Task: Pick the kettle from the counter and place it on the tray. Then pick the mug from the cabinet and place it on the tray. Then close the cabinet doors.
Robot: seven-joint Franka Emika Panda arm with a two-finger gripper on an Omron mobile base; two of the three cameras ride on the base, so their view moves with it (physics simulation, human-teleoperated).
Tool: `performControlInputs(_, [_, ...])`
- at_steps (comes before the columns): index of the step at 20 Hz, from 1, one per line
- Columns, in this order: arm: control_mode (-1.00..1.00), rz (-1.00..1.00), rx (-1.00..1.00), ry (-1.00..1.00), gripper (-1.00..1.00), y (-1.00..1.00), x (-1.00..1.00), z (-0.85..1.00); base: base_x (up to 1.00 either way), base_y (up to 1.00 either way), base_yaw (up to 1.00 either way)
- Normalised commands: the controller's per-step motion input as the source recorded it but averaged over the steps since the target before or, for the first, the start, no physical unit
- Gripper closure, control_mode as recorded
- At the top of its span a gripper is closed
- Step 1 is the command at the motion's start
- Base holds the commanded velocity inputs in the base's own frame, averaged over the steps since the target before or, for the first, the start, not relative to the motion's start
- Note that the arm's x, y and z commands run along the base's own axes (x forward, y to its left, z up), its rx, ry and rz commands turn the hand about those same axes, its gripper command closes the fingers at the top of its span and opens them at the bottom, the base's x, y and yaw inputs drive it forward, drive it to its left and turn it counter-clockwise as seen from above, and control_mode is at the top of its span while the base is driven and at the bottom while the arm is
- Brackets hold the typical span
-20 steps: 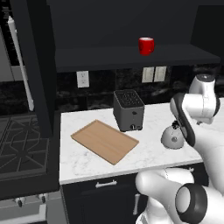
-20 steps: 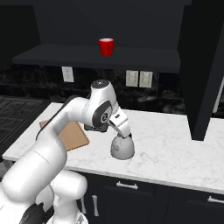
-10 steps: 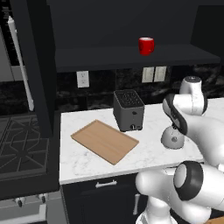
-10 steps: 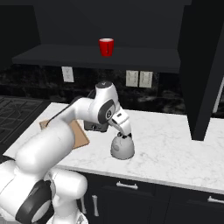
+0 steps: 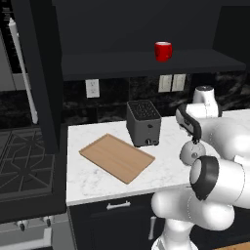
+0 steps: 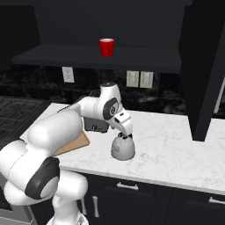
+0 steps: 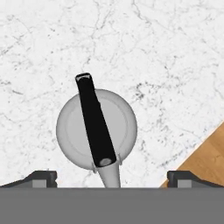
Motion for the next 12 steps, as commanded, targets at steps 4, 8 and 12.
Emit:
performControlInputs(4, [-1.0,0.01,0.02,0.03,-1.0,-0.08,0.11,-0.23,0.0,0.0,0.0])
performControlInputs(8, [-1.0,0.02,0.02,0.0,-1.0,-0.09,0.01,-0.24,0.0,0.0,0.0])
performControlInputs(12, [-1.0,0.02,0.02,0.0,-1.0,-0.1,0.03,-0.19,0.0,0.0,0.0])
